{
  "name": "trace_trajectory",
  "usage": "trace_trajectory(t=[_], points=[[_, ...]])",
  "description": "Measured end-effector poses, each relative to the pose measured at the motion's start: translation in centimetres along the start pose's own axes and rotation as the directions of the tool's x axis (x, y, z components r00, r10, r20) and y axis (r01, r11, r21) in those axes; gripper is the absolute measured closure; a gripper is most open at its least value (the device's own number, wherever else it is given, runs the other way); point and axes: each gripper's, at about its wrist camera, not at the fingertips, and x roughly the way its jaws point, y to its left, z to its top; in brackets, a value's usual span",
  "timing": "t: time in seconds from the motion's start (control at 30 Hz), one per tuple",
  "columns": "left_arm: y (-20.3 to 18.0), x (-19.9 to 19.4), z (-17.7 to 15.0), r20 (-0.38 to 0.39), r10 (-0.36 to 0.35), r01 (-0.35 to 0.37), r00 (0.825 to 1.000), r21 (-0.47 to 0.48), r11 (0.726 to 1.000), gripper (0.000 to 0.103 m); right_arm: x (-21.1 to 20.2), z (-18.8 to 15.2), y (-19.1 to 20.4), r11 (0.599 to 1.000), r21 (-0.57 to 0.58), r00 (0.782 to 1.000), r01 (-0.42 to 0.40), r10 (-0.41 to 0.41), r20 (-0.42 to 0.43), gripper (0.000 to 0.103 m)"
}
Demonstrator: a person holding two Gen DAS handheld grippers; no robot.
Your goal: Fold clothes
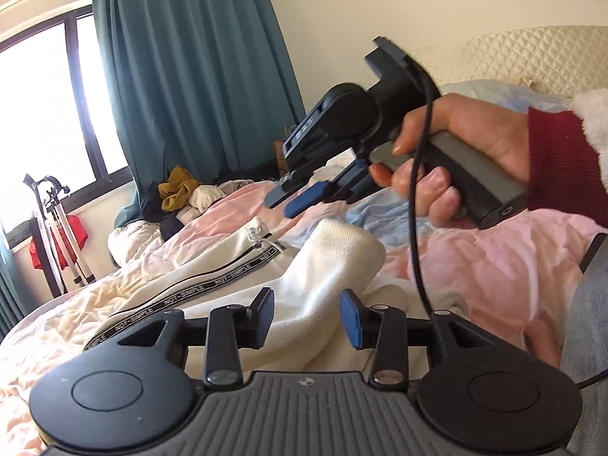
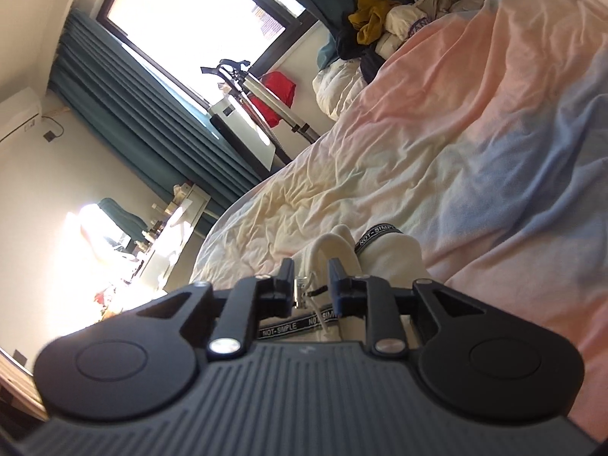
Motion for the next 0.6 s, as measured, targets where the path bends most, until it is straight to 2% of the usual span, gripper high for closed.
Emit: trace_trajectory(t=[0.1,0.13,0.17,0.3,0.5,0.53,0.6], points=[[0.1,-0.7,-0.4,-0.065,0.047,-0.044,0.997,0.041,0.998,0.06,-2.5,-1.2,0.3,0.999,0.045,1.0,-0.006,0.004,0.031,0.058],[0.1,-0.9,-0.7,-0.087,0.066,-0.061,0.994,0.058,0.996,0.059,-3.1,-1.7,0.4,0.998,0.055,1.0,-0.014,0.013,0.025,0.047],[0.1,-1.2,-1.0,-0.106,0.085,-0.078,0.991,0.069,0.995,0.059,-3.7,-2.3,0.5,0.998,0.065,1.0,-0.023,0.022,0.018,0.043],[0.3,-1.4,-1.8,-0.14,0.122,-0.111,0.983,0.087,0.99,0.059,-4.6,-4.9,1.0,0.994,0.099,0.997,-0.045,0.051,-0.058,0.042],[0.6,-0.7,-2.4,-0.164,0.156,-0.14,0.974,0.105,0.985,0.062,-3.7,-6.7,2.5,0.999,0.039,0.988,0.009,-0.003,-0.152,0.043],[0.6,-0.5,-2.5,-0.166,0.161,-0.144,0.973,0.107,0.984,0.065,-3.5,-6.7,2.5,0.999,0.033,0.988,0.008,-0.003,-0.158,0.046],[1.0,0.1,-2.6,-0.174,0.163,-0.148,0.971,0.095,0.984,0.075,-3.0,-6.8,2.6,1.0,0.023,0.986,0.005,-0.002,-0.169,0.058]])
